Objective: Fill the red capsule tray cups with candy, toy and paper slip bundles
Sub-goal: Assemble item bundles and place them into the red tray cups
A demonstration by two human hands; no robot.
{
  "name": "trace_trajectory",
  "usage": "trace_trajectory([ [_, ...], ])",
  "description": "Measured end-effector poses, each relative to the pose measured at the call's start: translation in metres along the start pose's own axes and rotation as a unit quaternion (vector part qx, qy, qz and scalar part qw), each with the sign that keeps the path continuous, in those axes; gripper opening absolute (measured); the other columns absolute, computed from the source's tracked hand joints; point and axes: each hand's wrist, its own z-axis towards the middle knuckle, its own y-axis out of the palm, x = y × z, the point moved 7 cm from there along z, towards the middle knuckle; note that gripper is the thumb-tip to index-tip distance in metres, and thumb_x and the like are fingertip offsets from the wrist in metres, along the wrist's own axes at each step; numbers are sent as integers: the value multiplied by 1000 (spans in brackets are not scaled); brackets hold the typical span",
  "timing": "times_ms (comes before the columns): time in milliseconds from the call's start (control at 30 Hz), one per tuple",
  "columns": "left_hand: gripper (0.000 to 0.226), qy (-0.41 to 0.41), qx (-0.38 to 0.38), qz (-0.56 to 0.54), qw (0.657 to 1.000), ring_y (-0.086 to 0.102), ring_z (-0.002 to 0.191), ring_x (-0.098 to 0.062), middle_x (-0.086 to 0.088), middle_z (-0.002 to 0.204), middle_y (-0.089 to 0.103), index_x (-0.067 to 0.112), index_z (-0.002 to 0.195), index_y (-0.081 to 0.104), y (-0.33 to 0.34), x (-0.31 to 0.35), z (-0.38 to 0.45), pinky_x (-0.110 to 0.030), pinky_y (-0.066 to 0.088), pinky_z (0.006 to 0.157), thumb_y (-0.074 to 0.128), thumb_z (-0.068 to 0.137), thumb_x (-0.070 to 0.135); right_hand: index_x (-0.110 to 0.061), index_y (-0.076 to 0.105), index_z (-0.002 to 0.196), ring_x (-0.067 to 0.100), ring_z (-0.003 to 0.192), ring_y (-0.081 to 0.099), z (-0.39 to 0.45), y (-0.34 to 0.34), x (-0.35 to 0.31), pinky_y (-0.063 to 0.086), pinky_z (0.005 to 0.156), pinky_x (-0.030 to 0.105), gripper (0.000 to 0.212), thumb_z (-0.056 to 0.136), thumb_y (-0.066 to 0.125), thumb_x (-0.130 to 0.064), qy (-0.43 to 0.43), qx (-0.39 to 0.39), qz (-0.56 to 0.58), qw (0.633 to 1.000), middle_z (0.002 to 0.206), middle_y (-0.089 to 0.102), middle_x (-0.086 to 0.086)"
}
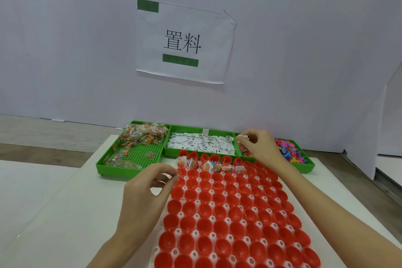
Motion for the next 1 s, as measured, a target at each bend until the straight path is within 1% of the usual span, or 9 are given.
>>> trace_trajectory([
  [100,25,4,-5,1,1000,70,81,-7,18,89,71,26,91,72,1,2,0,-15,55,71,81,83,4,-27,74,87,1,72,64,-32,3,-4,47,66,12,11,95,69,-31,-48,-43,-48,997,77,71,-11],
  [167,24,7,-3,3,1000,70,81,-7,18,89,71,25,91,72,0,3,1,-15,55,71,81,83,5,-30,75,87,-4,78,63,-48,6,-4,43,68,8,8,94,71,-30,-73,-60,-71,993,79,70,-18],
  [400,23,1,-7,3,1000,70,81,-10,17,89,71,26,91,72,2,2,0,-21,57,71,81,84,6,-26,77,89,-9,77,60,-59,13,-4,38,68,6,7,94,73,-28,-101,-40,-83,991,82,70,-20],
  [567,24,-3,-17,3,1000,70,81,-10,17,89,71,29,90,71,4,0,0,-21,57,71,80,84,7,-22,79,89,-5,82,60,-55,12,-13,38,78,4,10,92,74,-30,-104,-37,-100,989,88,73,-14],
  [667,23,-19,-20,-9,1000,71,79,-13,15,89,73,29,90,72,5,1,-1,-22,57,70,80,84,8,-21,80,88,-3,76,60,-59,-7,-23,39,70,12,7,88,78,-28,-81,-1,-52,995,88,71,-11],
  [733,22,-42,-24,-45,998,72,78,-15,10,90,75,30,91,73,6,3,-2,-21,57,70,81,84,11,-27,80,87,1,76,59,-72,-25,-28,43,66,15,4,86,79,-31,-49,39,-2,998,84,67,-10],
  [800,22,-82,-34,-106,990,74,76,-16,5,88,77,32,95,75,8,8,-4,-19,57,70,82,82,15,-35,81,84,9,72,61,-96,-39,-33,51,65,23,2,84,80,-38,-15,58,73,995,78,69,-7],
  [900,22,-136,-69,-199,968,77,75,-20,-3,84,78,31,98,79,18,21,-12,-20,58,72,82,79,21,-38,81,86,13,73,69,-137,-40,-43,59,71,28,14,81,76,-50,33,15,196,980,78,76,-6],
  [1000,24,-155,-119,-250,948,78,81,-24,-8,88,78,27,102,79,29,35,-20,-22,59,77,80,82,14,-39,81,95,1,66,64,-161,-29,-49,54,71,16,20,84,70,-51,68,-45,265,961,68,70,-14],
])
